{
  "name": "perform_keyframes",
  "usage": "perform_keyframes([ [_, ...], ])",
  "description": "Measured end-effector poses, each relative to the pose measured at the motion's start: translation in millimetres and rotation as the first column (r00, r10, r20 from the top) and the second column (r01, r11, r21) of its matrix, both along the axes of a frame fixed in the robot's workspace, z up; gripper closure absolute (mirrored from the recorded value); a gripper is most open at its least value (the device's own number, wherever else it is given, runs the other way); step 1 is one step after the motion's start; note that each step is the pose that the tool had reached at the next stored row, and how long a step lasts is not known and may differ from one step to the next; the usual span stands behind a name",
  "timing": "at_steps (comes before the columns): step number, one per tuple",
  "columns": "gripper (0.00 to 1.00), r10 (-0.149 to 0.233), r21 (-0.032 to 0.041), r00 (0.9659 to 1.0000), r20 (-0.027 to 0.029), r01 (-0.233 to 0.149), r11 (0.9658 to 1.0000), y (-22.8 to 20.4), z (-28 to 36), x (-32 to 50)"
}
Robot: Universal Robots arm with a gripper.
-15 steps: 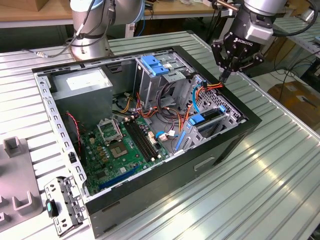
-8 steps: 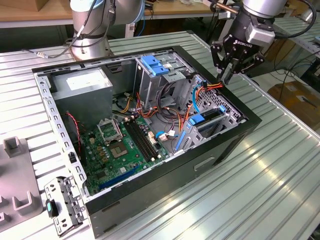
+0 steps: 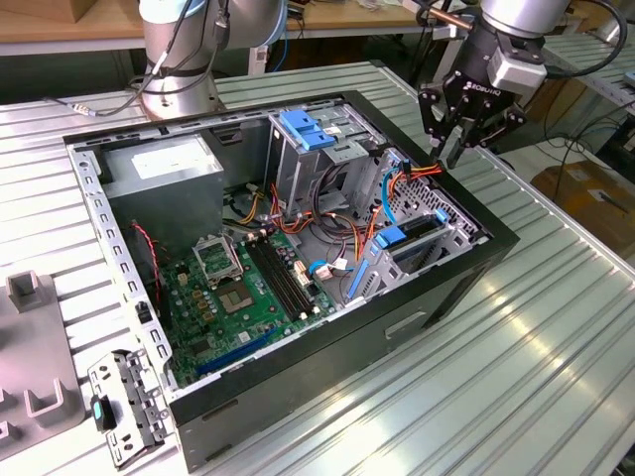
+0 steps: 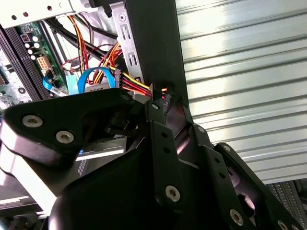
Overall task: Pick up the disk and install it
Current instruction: 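Insert the first disk wire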
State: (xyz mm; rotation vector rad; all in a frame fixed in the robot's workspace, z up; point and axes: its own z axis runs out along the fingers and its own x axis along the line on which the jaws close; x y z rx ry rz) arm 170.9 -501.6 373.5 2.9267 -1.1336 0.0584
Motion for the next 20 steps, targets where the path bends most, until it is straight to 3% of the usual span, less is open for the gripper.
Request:
perform_keyframes([
  [11,0.69,0.008,-0.0001,1.0000,0.0001,-0.008,1.0000,-0.3,-1.7,2.3],
  [15,0.69,0.059,0.0000,0.9983,0.0039,-0.059,0.9983,-1.7,-3.2,2.3],
  [20,0.69,0.132,-0.0002,0.9912,0.0072,-0.132,0.9912,-6.1,-7.3,2.2],
])
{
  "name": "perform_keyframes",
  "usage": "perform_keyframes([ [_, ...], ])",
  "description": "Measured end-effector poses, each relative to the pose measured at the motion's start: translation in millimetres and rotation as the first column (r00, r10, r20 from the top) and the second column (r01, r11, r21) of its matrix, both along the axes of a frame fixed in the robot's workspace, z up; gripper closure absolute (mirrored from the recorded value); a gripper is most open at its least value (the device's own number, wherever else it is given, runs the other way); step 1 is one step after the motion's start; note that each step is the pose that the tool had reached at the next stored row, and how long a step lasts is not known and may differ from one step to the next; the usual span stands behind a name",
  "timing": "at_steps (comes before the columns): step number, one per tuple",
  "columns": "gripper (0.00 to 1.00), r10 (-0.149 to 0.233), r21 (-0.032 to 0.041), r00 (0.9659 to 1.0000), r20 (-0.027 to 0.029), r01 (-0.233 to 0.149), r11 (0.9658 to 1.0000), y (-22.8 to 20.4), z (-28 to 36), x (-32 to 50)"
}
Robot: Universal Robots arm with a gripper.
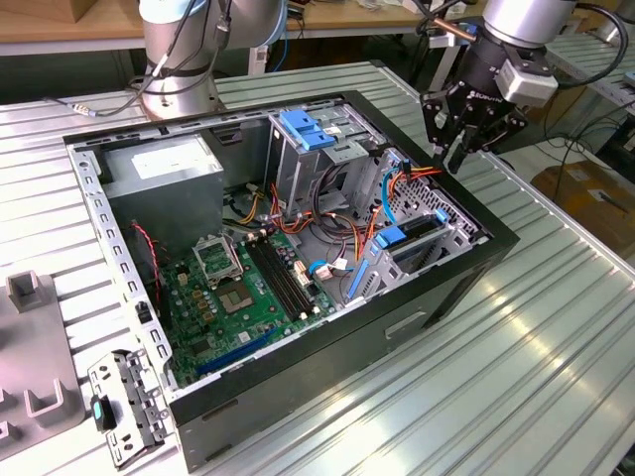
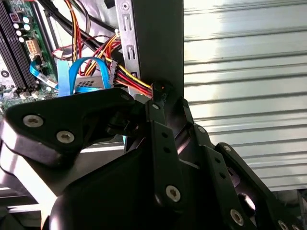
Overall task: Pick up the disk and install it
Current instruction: 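Insert the first disk wire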
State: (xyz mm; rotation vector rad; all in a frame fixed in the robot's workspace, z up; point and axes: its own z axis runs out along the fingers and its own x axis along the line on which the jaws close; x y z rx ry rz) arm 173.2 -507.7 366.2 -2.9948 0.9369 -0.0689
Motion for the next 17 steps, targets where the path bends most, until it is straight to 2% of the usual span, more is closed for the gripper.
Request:
perform_keyframes([
  [4,0.70,0.003,-0.0004,1.0000,0.0012,-0.003,1.0000,-0.2,0.1,0.0],
  [6,0.83,0.004,-0.0003,1.0000,0.0019,-0.004,1.0000,-0.2,0.1,0.0],
  [10,0.84,0.004,-0.0002,1.0000,0.0018,-0.004,1.0000,-0.2,4.5,0.0],
  [17,0.84,0.004,-0.0007,1.0000,0.0019,-0.004,1.0000,-0.3,4.9,-1.9],
])
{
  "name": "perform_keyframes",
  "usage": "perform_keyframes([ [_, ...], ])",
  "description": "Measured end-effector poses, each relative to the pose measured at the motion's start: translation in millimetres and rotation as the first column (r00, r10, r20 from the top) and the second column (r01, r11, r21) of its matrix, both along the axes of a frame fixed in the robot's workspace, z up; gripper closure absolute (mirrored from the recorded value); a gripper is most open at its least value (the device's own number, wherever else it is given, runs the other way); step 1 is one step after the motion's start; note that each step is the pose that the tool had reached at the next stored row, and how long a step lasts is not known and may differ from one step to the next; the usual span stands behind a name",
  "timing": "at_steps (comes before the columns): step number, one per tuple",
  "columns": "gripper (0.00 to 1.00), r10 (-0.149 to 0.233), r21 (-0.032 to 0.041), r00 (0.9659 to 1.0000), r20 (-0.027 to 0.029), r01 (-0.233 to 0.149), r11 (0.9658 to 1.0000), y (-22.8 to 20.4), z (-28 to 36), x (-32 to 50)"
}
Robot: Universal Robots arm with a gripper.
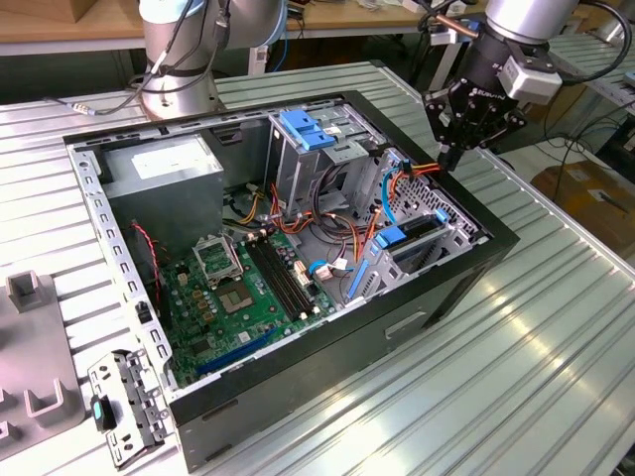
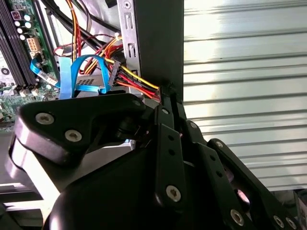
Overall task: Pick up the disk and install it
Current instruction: 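Insert the first disk wire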
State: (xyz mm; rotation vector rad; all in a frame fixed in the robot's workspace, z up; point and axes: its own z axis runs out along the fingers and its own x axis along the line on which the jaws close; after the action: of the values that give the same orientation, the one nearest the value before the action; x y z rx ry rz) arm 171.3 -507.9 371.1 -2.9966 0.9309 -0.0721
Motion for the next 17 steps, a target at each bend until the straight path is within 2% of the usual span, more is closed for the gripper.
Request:
perform_keyframes([
  [3,0.84,0.000,0.0003,1.0000,0.0000,0.000,1.0000,-0.2,-0.1,-6.2],
  [6,0.84,0.000,0.0003,1.0000,-0.0001,0.000,1.0000,-0.7,-0.2,-17.9],
  [8,0.84,0.000,0.0004,1.0000,-0.0001,0.000,1.0000,-0.9,-0.2,-22.4],
  [10,0.84,-0.004,0.0006,1.0000,0.0000,0.004,1.0000,-1.0,-0.3,-24.5],
  [15,0.84,-0.059,0.0004,0.9983,0.0000,0.059,0.9983,-1.0,-0.3,-24.8],
  [17,0.84,-0.065,0.0002,0.9979,0.0000,0.065,0.9979,-1.0,-0.2,-27.4],
])
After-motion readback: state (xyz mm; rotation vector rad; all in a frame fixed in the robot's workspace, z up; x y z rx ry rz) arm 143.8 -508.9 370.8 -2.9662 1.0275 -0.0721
